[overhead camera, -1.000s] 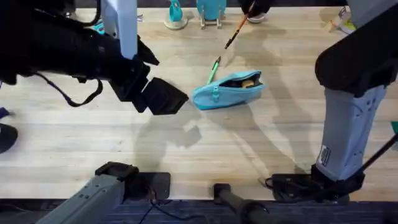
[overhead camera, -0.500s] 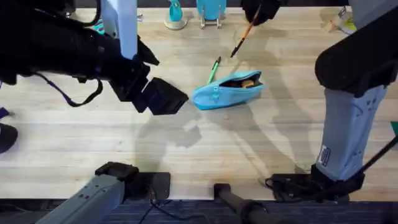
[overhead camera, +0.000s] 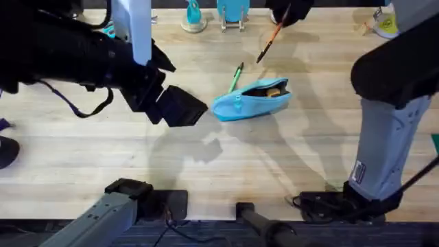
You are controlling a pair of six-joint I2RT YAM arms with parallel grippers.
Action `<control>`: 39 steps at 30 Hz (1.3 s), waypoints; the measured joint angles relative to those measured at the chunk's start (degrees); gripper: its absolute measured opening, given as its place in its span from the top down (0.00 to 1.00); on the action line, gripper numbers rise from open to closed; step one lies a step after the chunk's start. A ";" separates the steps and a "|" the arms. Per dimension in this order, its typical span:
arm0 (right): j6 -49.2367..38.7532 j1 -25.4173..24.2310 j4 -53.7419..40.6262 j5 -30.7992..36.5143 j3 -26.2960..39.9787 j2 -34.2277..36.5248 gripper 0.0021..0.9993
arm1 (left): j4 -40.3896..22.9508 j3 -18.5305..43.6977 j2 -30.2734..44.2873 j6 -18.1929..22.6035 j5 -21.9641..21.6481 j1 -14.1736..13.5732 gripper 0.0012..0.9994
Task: Unzip the bag, pick up the pens from the table one at a time and place them inside, then zip the bag closed.
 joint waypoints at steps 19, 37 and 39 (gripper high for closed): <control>13.62 1.70 8.73 2.76 -33.99 -31.68 0.97 | -0.02 0.00 0.00 0.00 0.00 0.00 0.00; 30.38 1.70 28.88 -7.25 -73.24 -51.43 0.97 | 0.00 0.00 0.00 0.00 0.00 0.00 0.00; 31.72 1.70 29.19 -7.57 -74.35 -51.43 0.97 | -0.01 0.00 0.00 0.00 0.00 0.00 0.00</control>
